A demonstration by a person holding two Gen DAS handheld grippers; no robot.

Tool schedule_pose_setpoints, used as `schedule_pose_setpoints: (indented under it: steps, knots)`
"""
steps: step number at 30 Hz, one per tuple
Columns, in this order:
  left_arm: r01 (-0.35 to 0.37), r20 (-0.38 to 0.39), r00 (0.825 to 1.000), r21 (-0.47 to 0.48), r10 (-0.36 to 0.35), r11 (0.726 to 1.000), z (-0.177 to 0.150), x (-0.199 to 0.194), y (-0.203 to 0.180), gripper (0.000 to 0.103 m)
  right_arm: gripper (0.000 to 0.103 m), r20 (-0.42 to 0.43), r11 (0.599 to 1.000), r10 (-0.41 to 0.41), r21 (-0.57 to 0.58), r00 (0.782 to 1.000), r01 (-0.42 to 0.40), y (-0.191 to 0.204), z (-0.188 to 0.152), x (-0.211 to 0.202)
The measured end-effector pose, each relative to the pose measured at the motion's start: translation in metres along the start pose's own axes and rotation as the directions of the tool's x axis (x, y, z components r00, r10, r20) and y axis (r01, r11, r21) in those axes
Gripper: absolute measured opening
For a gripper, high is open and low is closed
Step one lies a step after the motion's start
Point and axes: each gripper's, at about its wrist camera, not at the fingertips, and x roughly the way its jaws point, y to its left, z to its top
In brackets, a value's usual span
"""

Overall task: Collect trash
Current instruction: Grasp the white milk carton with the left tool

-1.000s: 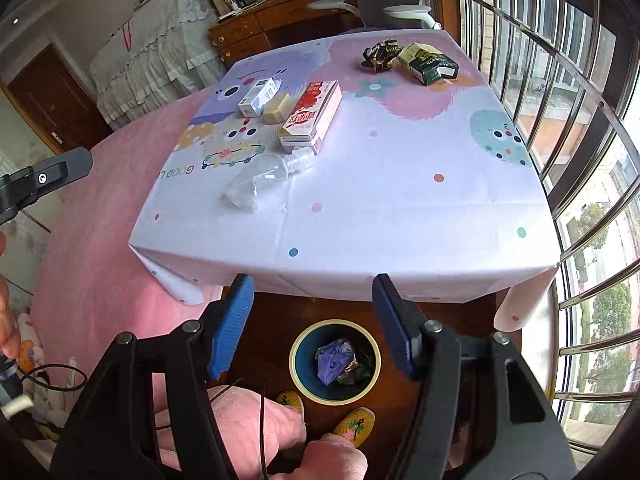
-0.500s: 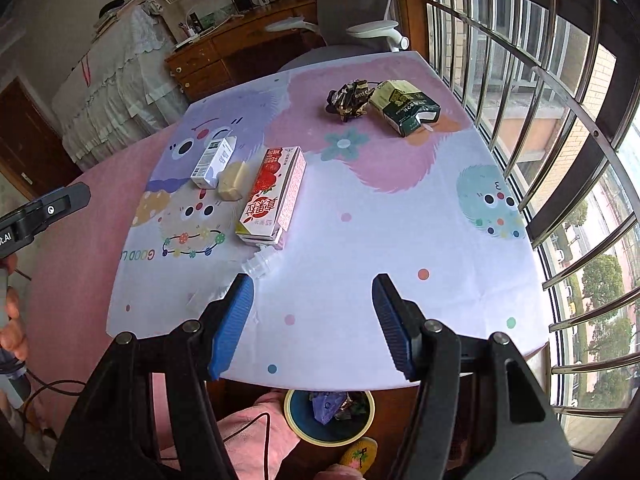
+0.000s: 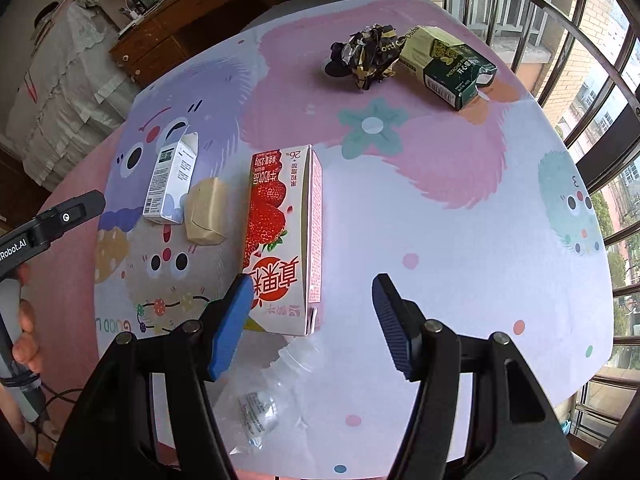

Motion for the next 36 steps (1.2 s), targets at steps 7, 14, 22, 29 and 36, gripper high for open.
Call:
schedule_pose_setpoints:
  steps: [7,14,22,29,36]
  knots:
    - [0.019,-0.073,0.997,0.054,-0.015,0.998,0.024,0.056,-0.006,0.079,0.064,-0.055,0.999,-0.036,-0.018,0.998,0.035,0.031,0.015,0.043]
    - [0.039,-0.159,0.987,0.0,-0.039,0.999,0.031,0.099,0.004,0.071,0.064,-0.103,0.996,-0.092,-0.017,0.99,0.091,0.041,0.019,0.076]
    - [0.037,-0.241,0.97,-0.01,-0.038,0.999,0.028,0.128,0.012,0.039,0.051,-0.065,0.993,-0.099,0.059,0.993,0.103,0.033,0.032,0.083]
    - [-0.001,-0.196,0.981,0.015,0.004,1.0,0.025,0.117,0.009,0.037,0.051,0.006,0.993,-0.077,0.095,0.997,0.077,0.027,0.04,0.065]
    - [-0.007,-0.143,0.99,0.02,0.01,1.0,0.008,0.076,0.002,0.037,0.051,0.049,0.996,-0.053,0.077,0.997,0.05,0.025,0.035,0.037]
